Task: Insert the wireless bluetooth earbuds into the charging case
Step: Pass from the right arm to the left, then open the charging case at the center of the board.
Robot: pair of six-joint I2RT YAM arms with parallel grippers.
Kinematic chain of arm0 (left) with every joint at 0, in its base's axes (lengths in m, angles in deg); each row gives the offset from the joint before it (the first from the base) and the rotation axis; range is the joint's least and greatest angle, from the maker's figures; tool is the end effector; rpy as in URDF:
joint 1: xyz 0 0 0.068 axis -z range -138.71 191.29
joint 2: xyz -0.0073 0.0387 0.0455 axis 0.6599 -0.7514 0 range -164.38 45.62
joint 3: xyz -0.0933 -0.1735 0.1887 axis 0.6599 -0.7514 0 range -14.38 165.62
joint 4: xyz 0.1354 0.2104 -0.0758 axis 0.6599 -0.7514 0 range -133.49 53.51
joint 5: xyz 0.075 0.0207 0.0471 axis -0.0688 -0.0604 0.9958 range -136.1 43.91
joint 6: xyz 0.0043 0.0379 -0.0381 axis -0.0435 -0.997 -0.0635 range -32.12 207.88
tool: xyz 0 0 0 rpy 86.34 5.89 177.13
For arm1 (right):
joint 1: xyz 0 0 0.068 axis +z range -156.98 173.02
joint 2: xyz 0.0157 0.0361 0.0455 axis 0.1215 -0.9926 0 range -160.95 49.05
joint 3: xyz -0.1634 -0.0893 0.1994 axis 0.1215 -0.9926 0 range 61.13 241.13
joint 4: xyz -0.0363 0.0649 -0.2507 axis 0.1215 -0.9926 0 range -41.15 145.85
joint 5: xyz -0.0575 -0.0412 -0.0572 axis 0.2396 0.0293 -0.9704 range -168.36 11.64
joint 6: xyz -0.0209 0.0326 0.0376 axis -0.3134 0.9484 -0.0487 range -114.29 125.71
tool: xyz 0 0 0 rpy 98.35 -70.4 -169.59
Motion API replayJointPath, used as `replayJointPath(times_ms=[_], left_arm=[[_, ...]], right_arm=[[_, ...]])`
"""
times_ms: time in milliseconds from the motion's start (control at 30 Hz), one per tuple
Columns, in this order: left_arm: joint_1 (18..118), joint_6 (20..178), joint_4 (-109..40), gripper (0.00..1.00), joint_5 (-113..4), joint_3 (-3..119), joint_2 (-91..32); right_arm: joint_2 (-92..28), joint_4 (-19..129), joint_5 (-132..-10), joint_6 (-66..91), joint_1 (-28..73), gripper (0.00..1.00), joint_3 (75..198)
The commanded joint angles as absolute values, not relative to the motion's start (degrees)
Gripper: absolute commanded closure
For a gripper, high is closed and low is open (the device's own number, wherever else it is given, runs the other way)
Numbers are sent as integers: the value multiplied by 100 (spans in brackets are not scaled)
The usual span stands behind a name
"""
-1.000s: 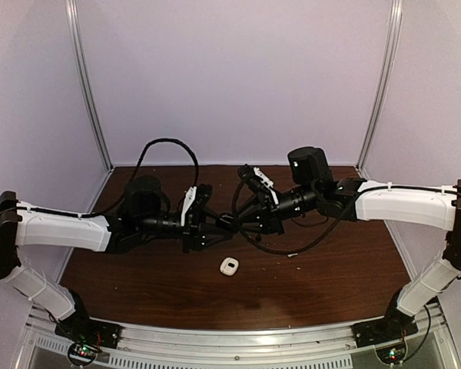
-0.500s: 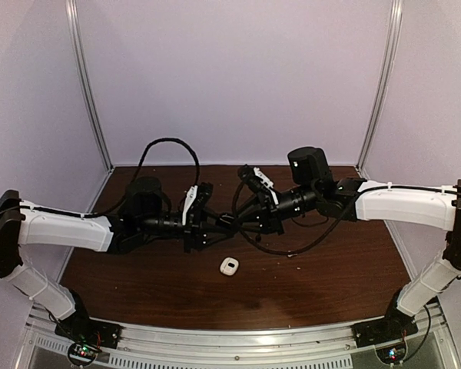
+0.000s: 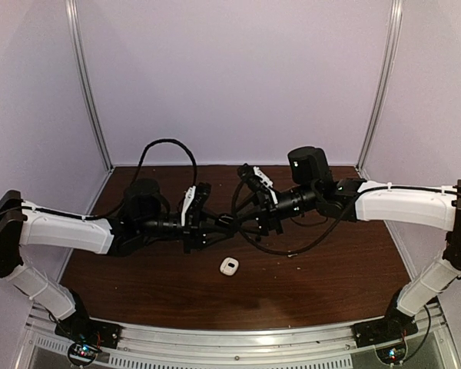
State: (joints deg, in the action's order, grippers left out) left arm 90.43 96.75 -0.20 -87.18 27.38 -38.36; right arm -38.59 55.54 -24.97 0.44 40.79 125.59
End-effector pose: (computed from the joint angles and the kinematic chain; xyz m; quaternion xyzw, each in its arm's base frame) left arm 0.1880 -0.2532 0.2453 0.4601 0.5721 -0.5319 0.4220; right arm 0.2109 0.2750 0.2980 -0.5540 0.5585 0.5277 0.3205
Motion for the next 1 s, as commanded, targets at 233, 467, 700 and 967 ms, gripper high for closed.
replayJointPath(times_ms=[233, 467, 700, 967], left_arm=[[9072, 9527, 806, 96, -8624, 2506, -3562], [9085, 9508, 792, 98, -8661, 2499, -3565], [9175, 9253, 630, 99, -8617, 2473, -3532], [9235, 9122, 561, 100, -8622, 2447, -3514]], right_arm=[[-3681, 5899, -3207, 383, 4101, 34, 12525], [-3769, 6086, -3251, 537, 4101, 33, 12527], [-3763, 6412, -3451, 922, 4039, 37, 12514], [-3683, 6790, -3533, 1338, 3814, 42, 12434]])
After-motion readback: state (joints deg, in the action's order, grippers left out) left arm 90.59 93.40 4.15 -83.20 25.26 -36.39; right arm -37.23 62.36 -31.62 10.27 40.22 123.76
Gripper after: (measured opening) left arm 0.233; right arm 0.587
